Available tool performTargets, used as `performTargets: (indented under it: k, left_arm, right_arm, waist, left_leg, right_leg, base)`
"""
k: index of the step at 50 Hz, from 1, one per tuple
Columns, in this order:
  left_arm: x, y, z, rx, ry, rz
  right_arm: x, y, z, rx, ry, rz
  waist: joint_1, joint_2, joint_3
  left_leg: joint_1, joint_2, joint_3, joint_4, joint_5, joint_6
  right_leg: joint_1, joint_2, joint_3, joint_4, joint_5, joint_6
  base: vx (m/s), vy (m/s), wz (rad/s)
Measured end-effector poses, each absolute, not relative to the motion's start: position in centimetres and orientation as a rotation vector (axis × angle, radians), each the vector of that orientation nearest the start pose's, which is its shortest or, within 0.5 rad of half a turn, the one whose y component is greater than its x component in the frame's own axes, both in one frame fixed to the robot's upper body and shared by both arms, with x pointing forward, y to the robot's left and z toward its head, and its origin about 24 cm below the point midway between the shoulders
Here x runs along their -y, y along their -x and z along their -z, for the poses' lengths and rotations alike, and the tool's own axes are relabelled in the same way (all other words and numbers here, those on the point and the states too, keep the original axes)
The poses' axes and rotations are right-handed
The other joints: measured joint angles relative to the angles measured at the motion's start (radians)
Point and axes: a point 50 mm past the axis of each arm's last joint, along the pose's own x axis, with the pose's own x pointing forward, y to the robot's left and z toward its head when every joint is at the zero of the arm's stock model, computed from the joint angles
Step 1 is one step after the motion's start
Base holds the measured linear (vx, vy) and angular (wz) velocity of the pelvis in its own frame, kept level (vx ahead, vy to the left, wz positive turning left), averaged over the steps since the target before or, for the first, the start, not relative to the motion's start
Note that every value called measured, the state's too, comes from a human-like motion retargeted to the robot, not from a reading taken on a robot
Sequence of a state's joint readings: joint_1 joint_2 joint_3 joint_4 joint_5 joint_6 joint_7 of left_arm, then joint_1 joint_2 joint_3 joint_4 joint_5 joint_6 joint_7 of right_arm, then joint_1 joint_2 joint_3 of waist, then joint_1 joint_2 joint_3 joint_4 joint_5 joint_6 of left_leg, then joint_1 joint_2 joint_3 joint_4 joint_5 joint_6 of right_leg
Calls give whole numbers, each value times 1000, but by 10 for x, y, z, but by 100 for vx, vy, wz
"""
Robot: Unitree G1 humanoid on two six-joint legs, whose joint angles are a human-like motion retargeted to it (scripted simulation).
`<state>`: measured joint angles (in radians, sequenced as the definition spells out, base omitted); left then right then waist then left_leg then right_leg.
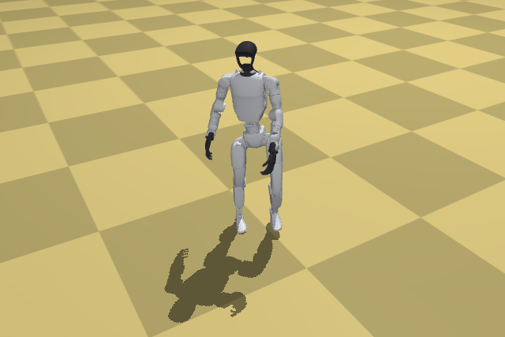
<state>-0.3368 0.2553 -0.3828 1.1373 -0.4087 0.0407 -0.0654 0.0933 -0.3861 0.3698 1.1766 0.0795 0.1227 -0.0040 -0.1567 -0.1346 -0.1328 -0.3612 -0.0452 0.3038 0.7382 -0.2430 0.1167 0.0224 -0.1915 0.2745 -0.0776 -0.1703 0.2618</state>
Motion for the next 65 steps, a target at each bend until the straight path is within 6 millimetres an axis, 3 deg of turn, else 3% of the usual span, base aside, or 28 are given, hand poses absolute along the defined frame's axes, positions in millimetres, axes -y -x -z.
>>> performTargets:
  k: [4, 8, 13, 17, 22, 25, 28, 32, 37, 43, 48, 50, 53, 55, 58, 62, 65]
  left_arm:
    - [-225, -217, 113, -903, 3, -131]
    - [-271, -194, 114, -927, 58, -407]
    - [-325, -149, 112, -971, 92, -682]
    - [-351, -102, 114, -1028, 128, -799]
    - [-355, -34, 123, -1149, 153, -863]
    - [-344, 2, 131, -1229, 158, -869]
    - [-326, 20, 139, -1326, 176, -856]
    - [-306, 9, 149, -1368, 200, -809]
    - [-284, -48, 156, -1296, 203, -636]
    - [-259, -140, 143, -1090, 124, -372]
    - [-246, -211, 111, -859, -11, -182]
    - [-242, -230, 99, -783, -70, -118]
    - [-239, -255, 81, -726, -112, -86]
    - [-236, -263, 74, -697, -106, -73]
    - [-235, -259, 76, -688, -55, -78]
    - [-236, -228, 97, -774, 36, -110]
    - [-239, -193, 117, -879, 85, -138]
  right_arm:
    - [275, -54, 156, -1431, 607, -114]
    - [275, -65, 155, -1390, 658, -75]
    - [272, -80, 152, -1298, 590, 16]
    - [265, -90, 151, -1237, 474, 16]
    - [249, -95, 152, -1189, 351, -48]
    - [239, -92, 155, -1154, 318, -98]
    - [227, -82, 160, -1198, 299, -170]
    - [215, -73, 165, -1254, 314, -248]
    - [210, -65, 168, -1304, 349, -335]
    - [220, -72, 165, -1280, 399, -343]
    - [231, -93, 158, -1204, 463, -278]
    - [232, -95, 157, -1194, 477, -277]
    - [236, -106, 156, -1233, 538, -265]
    - [238, -108, 155, -1257, 563, -263]
    - [240, -106, 157, -1297, 574, -279]
    - [239, -102, 159, -1363, 568, -315]
    - [239, -111, 157, -1370, 568, -326]
  waist:
    - [74, -43, 34]
    - [159, -54, 96]
    - [241, -39, 168]
    - [269, -46, 176]
    - [258, -35, 162]
    - [248, -3, 162]
    - [248, 40, 137]
    - [230, 64, 107]
    - [176, 80, 107]
    - [59, 68, 122]
    - [-35, 24, 171]
    - [-52, 28, 183]
    - [-36, 46, 179]
    - [-39, 52, 166]
    - [-32, 50, 140]
    - [20, 11, 98]
    - [62, -33, 47]
  left_leg:
    - [13, 10, 64, -215, 1, -25]
    - [84, 52, 120, -527, 54, -88]
    - [160, 94, 182, -802, 115, -215]
    - [176, 77, 211, -825, 138, -299]
    - [235, 45, 147, -825, 104, -318]
    - [304, 52, 75, -825, 56, -287]
    - [336, 90, 16, -824, 23, -255]
    - [337, 108, -62, -804, -12, -214]
    - [350, 100, -158, -763, -62, -177]
    - [389, 45, -266, -719, -130, -132]
    - [493, -27, -325, -698, -197, -110]
    - [539, -23, -326, -699, -220, -110]
    - [553, 8, -278, -689, -241, -128]
    - [564, 2, -281, -669, -237, -117]
    - [575, -13, -297, -601, -181, -94]
    - [485, -54, -264, -338, -27, -35]
    - [268, -94, -201, 5, 85, 35]
  right_leg:
    - [10, -24, -130, -5, -15, 0]
    - [57, 3, -236, -8, -35, 0]
    - [146, 42, -346, -5, -69, 0]
    - [194, 30, -420, 16, -86, -3]
    - [247, 34, -494, 97, -27, -65]
    - [247, 48, -519, 246, 61, -134]
    - [113, 72, -498, 539, 137, -175]
    - [-100, 122, -422, 827, 166, -169]
    - [-270, 139, -413, 865, 98, -166]
    - [-337, 40, -553, 511, 86, -169]
    - [-295, -14, -633, 37, 249, -53]
    - [-314, -16, -670, -10, 247, -1]
    - [-372, 34, -687, -10, 244, 0]
    - [-363, 31, -689, -10, 274, 0]
    - [-310, 20, -667, -10, 290, 0]
    - [-241, -7, -607, -10, 214, 0]
    - [-234, -49, -555, -9, 173, -7]
  base:
    - [9, 13, 178]
    - [19, 15, 137]
    - [31, 23, 118]
    - [41, 27, 115]
    - [51, 25, 109]
    - [56, 23, 89]
    - [48, 18, 66]
    - [40, 12, 75]
    - [38, 7, 88]
    - [45, 0, 89]
    - [51, -10, 53]
    - [53, -17, -8]
    - [51, -32, -54]
    - [61, -19, -18]
    - [68, -17, -12]
    - [67, -22, -49]
    - [58, -16, -58]
